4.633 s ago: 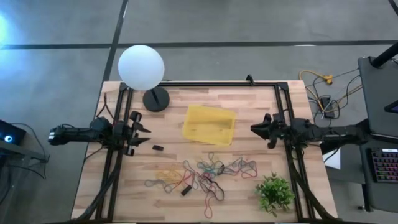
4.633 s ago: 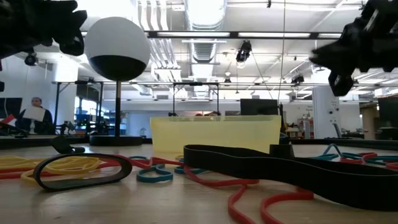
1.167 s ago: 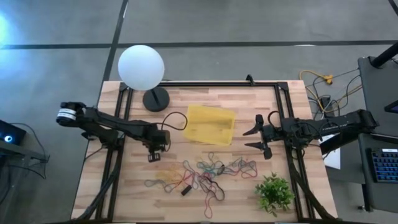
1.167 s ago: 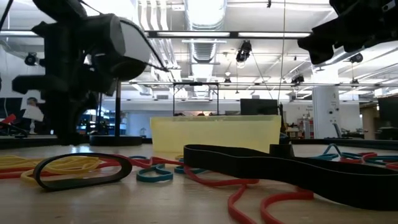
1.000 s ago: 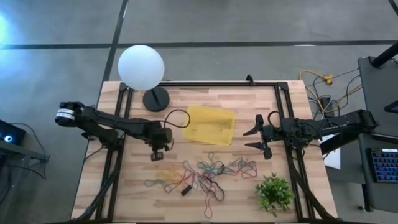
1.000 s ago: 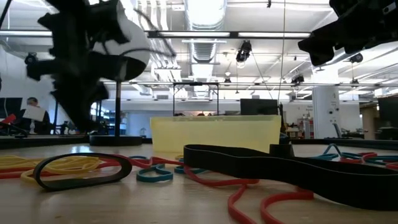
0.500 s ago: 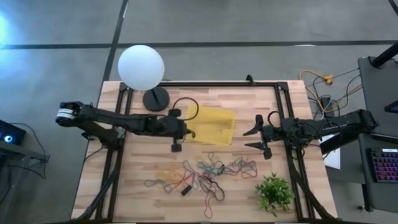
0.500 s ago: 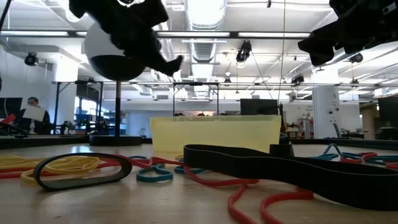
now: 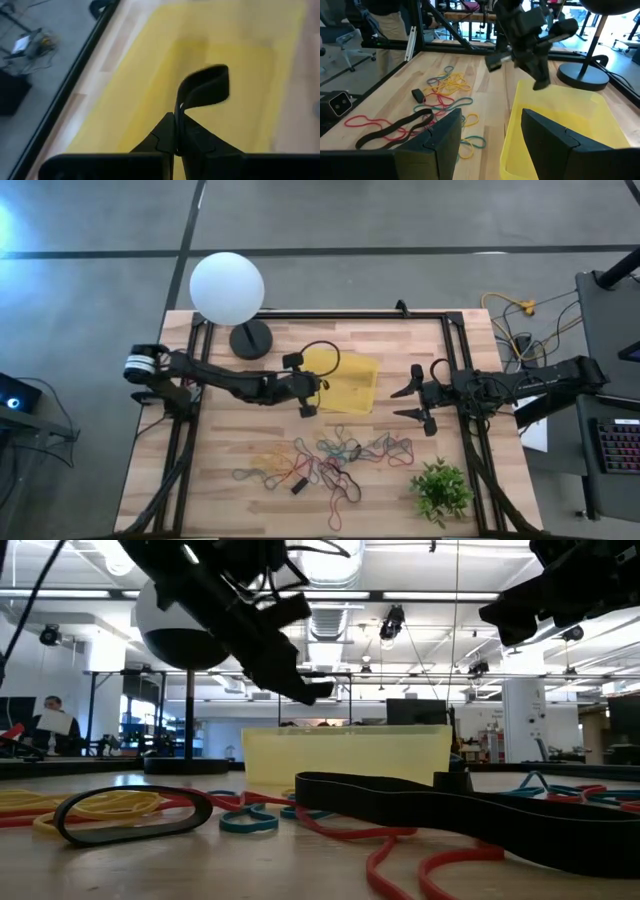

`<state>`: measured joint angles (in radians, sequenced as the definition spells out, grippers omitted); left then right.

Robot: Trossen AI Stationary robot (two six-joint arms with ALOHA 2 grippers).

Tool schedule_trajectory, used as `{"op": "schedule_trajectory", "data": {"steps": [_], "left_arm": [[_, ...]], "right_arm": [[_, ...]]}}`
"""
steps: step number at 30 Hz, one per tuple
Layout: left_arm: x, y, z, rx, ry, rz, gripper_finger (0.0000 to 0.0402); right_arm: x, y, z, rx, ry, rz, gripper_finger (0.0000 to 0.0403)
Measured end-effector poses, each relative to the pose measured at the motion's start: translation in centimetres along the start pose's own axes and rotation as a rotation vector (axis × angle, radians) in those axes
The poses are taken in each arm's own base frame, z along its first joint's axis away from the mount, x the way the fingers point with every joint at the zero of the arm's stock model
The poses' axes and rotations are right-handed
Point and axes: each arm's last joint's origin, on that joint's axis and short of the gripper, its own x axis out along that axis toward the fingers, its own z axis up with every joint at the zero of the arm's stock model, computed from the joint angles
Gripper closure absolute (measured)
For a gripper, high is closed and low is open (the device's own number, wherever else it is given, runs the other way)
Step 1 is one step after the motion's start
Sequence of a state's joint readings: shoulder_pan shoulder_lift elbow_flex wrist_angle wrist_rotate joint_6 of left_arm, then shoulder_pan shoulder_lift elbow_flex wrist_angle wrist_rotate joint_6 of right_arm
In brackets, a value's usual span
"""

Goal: Pick and place rubber bands into bin
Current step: Put the black rubber band into the yellow bin

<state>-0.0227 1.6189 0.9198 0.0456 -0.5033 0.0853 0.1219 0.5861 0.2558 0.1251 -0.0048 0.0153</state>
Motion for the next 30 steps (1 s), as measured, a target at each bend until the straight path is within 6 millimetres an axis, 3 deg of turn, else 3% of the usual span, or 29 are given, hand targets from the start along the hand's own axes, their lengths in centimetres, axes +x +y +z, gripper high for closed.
{"op": "schedule_trajectory", "data": {"steps": [4, 14, 20, 24, 30], "left_arm": [[0.9, -0.5, 0.4, 0.037, 0.008, 0.003, 0.0384], [0.3, 0.2, 1.5, 0.063, -0.028, 0.023, 0.0279], [0.1, 0.3, 1.5, 0.070, -0.017, 0.036, 0.0256], [-1.2, 0.1, 1.2, 0.095, 0.033, -0.025, 0.0255], [-4.9, -0.5, 0.8, 0.087, 0.056, -0.227, 0.0255]], "right_arm": [[0.0, 0.0, 0.0, 0.000, 0.002, 0.000, 0.0211], [0.0, 0.0, -0.1, 0.004, 0.013, -0.004, 0.0211], [0.1, 0.0, -0.3, 0.024, 0.022, -0.006, 0.0211], [0.3, 0.0, -0.4, 0.072, 0.039, -0.005, 0.0211], [1.7, 0.1, -0.8, 0.091, 0.066, 0.032, 0.0211]]}}
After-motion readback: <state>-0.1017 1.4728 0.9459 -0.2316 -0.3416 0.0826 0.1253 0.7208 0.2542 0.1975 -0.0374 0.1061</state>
